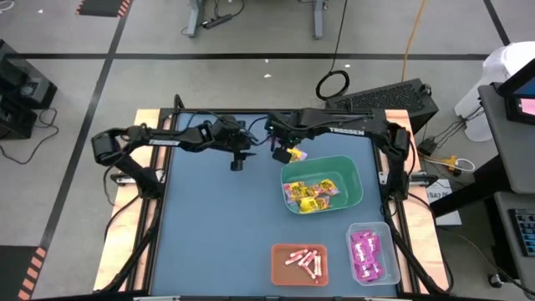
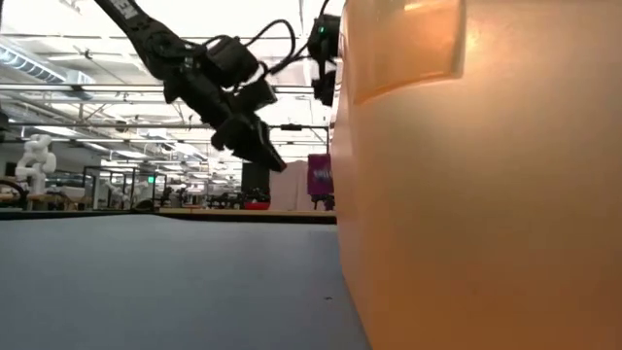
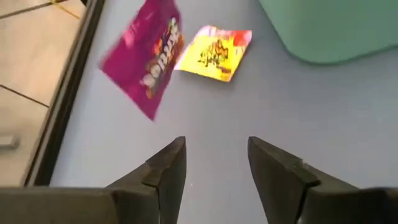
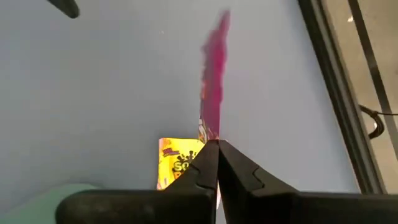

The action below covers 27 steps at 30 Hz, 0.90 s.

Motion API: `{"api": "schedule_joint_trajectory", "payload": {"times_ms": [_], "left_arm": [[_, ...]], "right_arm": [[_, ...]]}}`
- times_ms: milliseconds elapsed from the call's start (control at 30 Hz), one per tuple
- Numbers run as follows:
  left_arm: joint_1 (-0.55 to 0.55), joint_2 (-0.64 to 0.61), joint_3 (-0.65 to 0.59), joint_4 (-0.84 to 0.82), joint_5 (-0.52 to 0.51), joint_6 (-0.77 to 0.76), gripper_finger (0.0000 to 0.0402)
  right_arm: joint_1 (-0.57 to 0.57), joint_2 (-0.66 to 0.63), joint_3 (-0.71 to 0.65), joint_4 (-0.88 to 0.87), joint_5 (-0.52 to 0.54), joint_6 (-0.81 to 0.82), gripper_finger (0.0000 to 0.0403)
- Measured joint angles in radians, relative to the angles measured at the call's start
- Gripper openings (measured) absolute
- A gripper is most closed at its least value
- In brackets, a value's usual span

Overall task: Sort candy
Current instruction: Put the purple candy pack into the transparent bin

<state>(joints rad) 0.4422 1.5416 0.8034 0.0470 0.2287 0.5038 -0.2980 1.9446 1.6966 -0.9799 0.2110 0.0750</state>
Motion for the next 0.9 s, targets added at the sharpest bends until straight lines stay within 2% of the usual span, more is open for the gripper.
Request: {"api": "schedule_joint_trajectory", "payload": {"times_ms": [333, 433, 533, 700, 900], "left_arm": [[-0.032, -0.113, 0.0, -0.012, 0.002, -0.178, 0.0176], [-0.039, -0.145, 0.0, -0.016, 0.039, -0.209, 0.0176], [-0.056, -0.161, 0.0, 0.002, 0.088, -0.211, 0.0176], [-0.082, -0.144, -0.012, 0.105, 0.08, -0.211, 0.0176], [-0.115, -0.139, -0.013, 0.113, 0.078, -0.211, 0.0176]], "right_arm": [[0.046, -0.117, 0.0, -0.002, 0.029, 0.047, 0.0], [0.071, -0.15, 0.0, -0.005, 0.03, 0.074, 0.0], [0.101, -0.172, 0.001, -0.01, 0.054, 0.096, 0.0], [0.158, -0.189, 0.001, -0.027, 0.052, 0.133, 0.0], [0.224, -0.188, 0.001, -0.06, 0.051, 0.194, 0.0]]}}
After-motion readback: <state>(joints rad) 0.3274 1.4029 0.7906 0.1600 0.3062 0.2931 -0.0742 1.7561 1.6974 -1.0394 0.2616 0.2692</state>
